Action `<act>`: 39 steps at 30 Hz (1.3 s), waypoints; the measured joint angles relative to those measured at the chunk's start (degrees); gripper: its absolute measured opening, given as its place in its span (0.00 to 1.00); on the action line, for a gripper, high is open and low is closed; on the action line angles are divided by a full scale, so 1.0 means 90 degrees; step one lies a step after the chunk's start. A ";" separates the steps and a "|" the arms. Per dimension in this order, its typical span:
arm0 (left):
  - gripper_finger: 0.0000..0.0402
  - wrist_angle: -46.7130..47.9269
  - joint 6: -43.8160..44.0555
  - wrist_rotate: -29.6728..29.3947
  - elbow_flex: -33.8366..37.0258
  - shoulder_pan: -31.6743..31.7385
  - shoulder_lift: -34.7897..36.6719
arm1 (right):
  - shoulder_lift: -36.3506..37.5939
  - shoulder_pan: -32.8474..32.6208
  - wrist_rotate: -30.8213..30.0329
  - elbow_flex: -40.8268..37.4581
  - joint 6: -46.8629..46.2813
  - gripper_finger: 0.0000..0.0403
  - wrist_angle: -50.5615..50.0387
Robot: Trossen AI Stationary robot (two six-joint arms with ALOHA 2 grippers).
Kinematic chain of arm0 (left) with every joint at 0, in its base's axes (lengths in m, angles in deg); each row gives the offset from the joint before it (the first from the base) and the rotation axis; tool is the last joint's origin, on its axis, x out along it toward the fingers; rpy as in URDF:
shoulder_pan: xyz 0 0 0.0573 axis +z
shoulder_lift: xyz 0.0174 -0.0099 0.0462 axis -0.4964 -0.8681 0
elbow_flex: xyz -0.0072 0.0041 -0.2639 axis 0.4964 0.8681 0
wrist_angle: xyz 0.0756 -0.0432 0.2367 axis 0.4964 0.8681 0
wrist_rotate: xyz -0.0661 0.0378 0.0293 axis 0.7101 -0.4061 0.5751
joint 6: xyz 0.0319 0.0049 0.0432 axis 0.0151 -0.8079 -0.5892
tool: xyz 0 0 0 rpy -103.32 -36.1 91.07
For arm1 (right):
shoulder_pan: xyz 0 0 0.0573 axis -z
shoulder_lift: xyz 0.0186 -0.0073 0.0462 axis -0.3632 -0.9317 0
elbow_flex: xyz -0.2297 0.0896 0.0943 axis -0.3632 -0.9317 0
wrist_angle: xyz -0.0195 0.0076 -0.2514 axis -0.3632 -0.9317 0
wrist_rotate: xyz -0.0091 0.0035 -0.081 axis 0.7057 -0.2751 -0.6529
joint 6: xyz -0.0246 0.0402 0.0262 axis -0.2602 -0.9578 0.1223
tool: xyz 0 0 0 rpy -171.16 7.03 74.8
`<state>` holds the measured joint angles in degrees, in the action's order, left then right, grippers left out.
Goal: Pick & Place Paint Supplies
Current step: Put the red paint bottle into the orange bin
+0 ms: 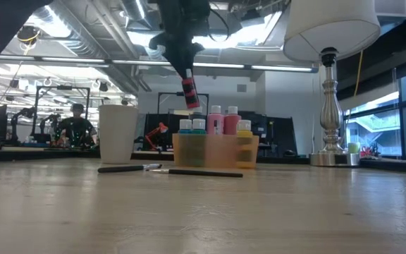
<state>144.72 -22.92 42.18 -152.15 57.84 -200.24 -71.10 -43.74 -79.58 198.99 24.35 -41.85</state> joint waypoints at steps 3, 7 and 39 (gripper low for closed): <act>0.29 -0.0037 0.0063 0.0031 -0.0001 -0.0047 -0.0081 | 0.0005 0.0103 0.0045 0.0000 0.0081 0.73 -0.0002; 0.29 -0.0012 0.0070 0.0052 -0.0007 -0.0134 -0.0287 | 0.0005 0.0199 0.0096 0.0000 0.0095 0.73 -0.0002; 0.29 0.0216 0.0311 0.0509 0.0044 -0.0022 -0.1138 | 0.0005 0.0200 0.0119 0.0000 0.0207 0.73 -0.0045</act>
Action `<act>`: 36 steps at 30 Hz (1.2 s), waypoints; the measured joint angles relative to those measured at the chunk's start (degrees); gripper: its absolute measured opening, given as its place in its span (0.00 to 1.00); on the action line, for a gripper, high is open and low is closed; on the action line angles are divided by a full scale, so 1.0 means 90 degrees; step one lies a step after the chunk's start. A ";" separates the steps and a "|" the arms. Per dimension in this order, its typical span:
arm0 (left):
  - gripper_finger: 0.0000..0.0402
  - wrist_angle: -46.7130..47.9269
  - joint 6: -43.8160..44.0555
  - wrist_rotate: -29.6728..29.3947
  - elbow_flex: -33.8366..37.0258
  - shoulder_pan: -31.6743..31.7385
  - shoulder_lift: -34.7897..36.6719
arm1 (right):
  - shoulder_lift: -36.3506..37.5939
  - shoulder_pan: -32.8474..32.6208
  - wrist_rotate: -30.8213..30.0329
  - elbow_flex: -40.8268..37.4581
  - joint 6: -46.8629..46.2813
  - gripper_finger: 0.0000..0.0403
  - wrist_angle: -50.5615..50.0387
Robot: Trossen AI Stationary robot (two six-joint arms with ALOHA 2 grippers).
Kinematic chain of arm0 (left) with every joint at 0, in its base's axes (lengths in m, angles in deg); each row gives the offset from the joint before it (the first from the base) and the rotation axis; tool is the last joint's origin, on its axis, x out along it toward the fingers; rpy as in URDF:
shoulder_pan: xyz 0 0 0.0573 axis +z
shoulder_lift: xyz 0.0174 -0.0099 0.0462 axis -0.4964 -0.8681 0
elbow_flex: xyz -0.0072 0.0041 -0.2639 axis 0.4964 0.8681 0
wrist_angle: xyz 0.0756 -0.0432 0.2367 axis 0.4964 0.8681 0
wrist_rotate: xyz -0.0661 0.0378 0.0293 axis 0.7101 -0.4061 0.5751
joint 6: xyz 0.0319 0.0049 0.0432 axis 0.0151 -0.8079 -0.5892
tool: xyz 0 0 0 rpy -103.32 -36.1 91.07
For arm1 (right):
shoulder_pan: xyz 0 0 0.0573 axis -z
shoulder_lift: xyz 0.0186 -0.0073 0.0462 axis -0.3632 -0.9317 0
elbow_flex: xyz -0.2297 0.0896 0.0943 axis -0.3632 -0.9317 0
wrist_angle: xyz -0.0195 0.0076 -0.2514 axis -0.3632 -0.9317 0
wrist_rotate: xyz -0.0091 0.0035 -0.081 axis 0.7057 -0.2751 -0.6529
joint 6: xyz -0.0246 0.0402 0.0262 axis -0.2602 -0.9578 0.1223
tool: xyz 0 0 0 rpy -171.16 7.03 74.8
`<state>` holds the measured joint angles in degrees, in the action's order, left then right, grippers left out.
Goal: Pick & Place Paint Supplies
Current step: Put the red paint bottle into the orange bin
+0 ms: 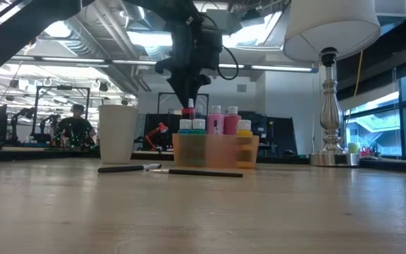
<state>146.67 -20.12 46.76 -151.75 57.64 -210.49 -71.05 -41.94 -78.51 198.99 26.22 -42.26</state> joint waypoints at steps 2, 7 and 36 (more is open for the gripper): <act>0.29 0.0000 0.0000 0.0009 0.0000 -0.0002 0.0000 | 0.0000 0.0000 0.0000 0.0000 -0.0002 0.73 0.0000; 0.29 0.0046 0.0067 0.0040 0.0000 0.0010 -0.0126 | 0.0000 0.0000 -0.0004 0.0000 0.0027 0.73 0.0002; 0.29 -0.0675 0.0165 0.0236 0.1015 0.0109 -0.0168 | -0.0002 0.0005 -0.0245 0.0000 0.0051 0.73 0.0044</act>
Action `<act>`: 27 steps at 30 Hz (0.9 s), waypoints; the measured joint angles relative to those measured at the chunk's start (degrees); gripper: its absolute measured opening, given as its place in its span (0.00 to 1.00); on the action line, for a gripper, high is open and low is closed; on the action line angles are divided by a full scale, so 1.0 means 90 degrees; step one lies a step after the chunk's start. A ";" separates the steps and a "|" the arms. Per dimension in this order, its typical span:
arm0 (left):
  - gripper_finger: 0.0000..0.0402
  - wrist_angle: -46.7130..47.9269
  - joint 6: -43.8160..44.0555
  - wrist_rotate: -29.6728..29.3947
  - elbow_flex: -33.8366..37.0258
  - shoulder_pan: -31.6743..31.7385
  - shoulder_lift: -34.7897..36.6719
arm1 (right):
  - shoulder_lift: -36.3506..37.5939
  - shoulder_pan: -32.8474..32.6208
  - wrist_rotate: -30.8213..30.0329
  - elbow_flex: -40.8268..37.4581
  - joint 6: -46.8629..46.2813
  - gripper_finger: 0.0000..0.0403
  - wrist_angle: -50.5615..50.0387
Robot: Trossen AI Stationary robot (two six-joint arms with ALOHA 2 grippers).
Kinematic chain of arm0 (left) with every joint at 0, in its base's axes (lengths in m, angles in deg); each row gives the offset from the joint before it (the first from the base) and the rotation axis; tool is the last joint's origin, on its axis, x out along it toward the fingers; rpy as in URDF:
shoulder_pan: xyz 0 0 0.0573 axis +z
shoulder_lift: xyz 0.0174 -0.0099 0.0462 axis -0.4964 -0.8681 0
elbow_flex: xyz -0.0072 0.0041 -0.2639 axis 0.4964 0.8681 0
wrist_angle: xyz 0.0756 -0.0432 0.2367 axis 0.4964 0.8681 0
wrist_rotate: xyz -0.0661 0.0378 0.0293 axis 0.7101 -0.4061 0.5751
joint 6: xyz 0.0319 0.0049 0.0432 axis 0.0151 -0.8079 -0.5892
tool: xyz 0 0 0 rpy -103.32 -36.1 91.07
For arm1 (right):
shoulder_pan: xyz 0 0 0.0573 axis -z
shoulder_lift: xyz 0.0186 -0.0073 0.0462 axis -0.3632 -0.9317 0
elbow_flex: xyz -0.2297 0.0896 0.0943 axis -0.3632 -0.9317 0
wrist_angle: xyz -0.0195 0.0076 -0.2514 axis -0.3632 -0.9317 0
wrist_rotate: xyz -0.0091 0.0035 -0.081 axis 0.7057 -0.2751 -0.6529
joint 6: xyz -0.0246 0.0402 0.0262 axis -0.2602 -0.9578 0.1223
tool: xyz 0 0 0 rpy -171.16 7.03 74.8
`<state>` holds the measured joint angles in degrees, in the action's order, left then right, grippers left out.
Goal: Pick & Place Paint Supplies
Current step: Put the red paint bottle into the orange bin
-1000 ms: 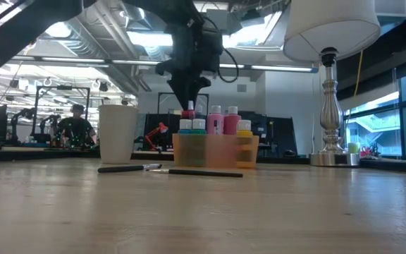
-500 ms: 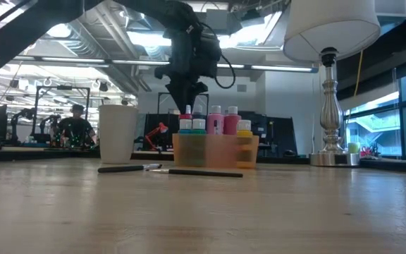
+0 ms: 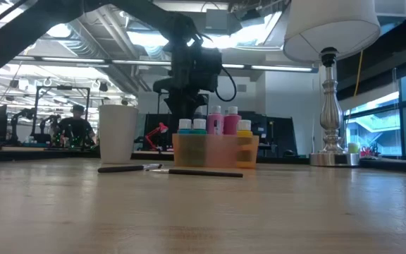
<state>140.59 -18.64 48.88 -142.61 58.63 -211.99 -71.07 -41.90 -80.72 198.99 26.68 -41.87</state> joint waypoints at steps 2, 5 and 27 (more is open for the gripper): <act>0.29 -0.0064 0.0038 -0.0002 0.0002 0.0000 0.0000 | 0.0000 0.0000 0.0000 0.0000 0.0006 0.73 0.0000; 0.33 -0.0109 0.0191 -0.0017 0.0002 0.0002 0.0000 | 0.0000 0.0000 -0.0046 0.0000 0.0022 0.73 0.0000; 0.41 -0.0096 0.0464 -0.0329 -0.0128 -0.0046 0.0022 | 0.0000 0.0002 -0.0044 0.0000 0.0046 0.73 0.0005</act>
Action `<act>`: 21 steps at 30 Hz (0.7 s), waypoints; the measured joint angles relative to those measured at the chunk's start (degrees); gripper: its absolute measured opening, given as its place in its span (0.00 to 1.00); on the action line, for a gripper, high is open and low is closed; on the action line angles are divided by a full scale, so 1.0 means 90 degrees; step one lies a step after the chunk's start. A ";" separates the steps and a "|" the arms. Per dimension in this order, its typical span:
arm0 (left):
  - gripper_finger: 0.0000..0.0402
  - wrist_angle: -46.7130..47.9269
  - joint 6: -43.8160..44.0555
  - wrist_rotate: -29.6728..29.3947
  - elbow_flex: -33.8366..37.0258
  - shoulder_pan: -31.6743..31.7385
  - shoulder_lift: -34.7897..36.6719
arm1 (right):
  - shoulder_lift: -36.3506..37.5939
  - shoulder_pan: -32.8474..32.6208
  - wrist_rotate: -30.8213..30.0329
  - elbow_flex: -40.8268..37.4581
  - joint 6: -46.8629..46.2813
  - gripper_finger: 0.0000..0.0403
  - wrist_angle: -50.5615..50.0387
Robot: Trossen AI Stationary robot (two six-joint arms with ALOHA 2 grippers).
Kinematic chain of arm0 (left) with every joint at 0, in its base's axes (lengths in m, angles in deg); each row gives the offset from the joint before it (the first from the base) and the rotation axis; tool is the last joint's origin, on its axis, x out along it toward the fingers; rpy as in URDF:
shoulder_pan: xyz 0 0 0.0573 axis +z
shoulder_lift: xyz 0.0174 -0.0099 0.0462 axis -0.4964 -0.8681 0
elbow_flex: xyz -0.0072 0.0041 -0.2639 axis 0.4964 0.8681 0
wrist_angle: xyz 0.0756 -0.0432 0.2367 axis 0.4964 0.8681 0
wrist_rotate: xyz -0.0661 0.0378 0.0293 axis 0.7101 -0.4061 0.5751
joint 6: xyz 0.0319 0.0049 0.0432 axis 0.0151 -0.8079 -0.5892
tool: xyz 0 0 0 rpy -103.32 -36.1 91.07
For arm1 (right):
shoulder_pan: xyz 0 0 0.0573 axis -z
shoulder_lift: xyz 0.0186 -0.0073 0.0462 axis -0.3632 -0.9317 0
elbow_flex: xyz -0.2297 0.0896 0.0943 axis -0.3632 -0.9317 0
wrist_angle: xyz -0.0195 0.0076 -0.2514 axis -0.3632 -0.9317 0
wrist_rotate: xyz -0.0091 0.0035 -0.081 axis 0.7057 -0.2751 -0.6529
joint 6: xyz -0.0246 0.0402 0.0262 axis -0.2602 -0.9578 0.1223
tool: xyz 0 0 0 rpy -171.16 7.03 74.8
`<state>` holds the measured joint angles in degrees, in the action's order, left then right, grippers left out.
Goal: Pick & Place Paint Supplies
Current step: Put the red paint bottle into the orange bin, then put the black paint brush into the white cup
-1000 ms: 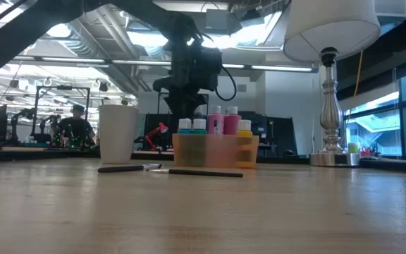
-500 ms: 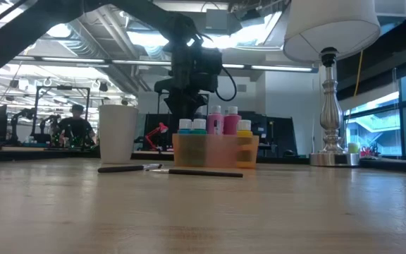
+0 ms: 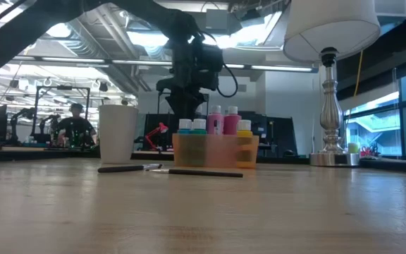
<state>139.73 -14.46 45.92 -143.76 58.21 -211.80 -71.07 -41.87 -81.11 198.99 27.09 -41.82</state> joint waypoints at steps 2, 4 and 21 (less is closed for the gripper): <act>0.41 0.0103 0.0082 -0.0113 -0.0083 0.0000 0.0000 | 0.0000 0.0000 0.0002 0.0000 0.0000 0.73 0.0009; 0.41 0.0232 0.0087 -0.0113 -0.0153 0.0000 0.0008 | 0.0000 0.0000 0.0002 0.0000 0.0001 0.73 0.0012; 0.41 0.1887 0.0707 0.0317 -0.0698 -0.0026 0.0518 | 0.0000 -0.0014 0.0288 0.0000 -0.0027 0.73 0.0004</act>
<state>156.71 -8.10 48.77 -150.05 57.98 -207.13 -71.07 -42.00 -78.52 198.99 26.85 -41.78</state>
